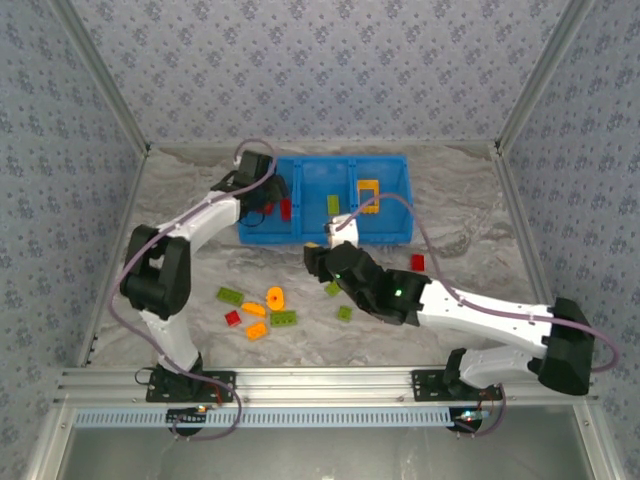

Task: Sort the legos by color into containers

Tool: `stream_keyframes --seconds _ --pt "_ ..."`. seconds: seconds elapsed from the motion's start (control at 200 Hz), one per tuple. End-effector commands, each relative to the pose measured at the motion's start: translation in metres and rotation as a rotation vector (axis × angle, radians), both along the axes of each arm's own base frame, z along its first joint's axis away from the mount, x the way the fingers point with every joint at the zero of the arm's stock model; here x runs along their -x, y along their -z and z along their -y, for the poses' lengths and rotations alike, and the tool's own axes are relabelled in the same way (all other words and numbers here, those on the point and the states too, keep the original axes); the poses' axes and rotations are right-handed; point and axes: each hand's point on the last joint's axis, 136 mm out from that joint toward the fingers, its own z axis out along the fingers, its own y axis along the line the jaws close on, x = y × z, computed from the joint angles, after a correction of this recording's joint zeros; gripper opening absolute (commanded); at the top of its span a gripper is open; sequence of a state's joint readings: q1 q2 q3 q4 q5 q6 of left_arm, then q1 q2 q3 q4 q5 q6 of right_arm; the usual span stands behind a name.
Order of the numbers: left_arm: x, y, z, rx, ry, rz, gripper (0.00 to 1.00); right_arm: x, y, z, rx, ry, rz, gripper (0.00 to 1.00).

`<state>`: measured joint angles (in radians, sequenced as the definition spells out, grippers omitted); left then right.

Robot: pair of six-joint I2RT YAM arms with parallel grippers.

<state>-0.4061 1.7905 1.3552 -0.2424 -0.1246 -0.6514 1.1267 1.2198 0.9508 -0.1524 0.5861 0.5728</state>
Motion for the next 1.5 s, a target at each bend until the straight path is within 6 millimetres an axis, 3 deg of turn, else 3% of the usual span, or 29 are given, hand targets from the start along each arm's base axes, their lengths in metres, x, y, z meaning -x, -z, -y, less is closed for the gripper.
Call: stream_keyframes --seconds 0.0,0.05,0.135,0.215,0.305,0.465,0.6,0.705,0.904,1.239,1.494 --pt "0.026 -0.045 -0.008 0.017 -0.038 0.048 0.61 0.004 0.045 0.082 0.150 0.262 -0.182 0.53" --pt "0.042 -0.062 0.000 0.026 -0.001 0.068 0.62 0.009 0.067 0.104 0.208 0.292 -0.278 0.54" --pt "0.082 -0.088 0.033 0.021 0.158 0.128 0.64 0.021 0.100 0.132 0.272 0.330 -0.434 0.56" --pt "0.131 -0.102 0.069 0.037 0.346 0.168 0.64 0.031 0.121 0.141 0.284 0.301 -0.528 0.57" --pt "0.189 -0.109 0.092 0.034 0.498 0.199 0.64 0.036 0.140 0.145 0.259 0.267 -0.614 0.58" --pt "0.273 -0.108 0.103 0.069 0.645 0.235 0.66 0.039 0.169 0.153 0.231 0.255 -0.739 0.57" --pt "0.315 -0.097 0.103 0.116 0.679 0.240 0.67 0.034 0.185 0.152 0.212 0.228 -0.780 0.57" --pt "0.331 -0.088 0.103 0.124 0.691 0.228 0.67 0.029 0.193 0.152 0.220 0.231 -0.795 0.58" --pt "0.343 -0.082 0.109 0.094 0.730 0.203 0.67 0.017 0.203 0.149 0.221 0.242 -0.803 0.58" --pt "0.341 -0.092 0.107 0.101 0.718 0.228 0.67 0.023 0.231 0.158 0.274 0.299 -0.874 0.53" --pt "0.340 -0.098 0.110 0.101 0.722 0.245 0.67 0.014 0.238 0.159 0.313 0.309 -0.859 0.39"
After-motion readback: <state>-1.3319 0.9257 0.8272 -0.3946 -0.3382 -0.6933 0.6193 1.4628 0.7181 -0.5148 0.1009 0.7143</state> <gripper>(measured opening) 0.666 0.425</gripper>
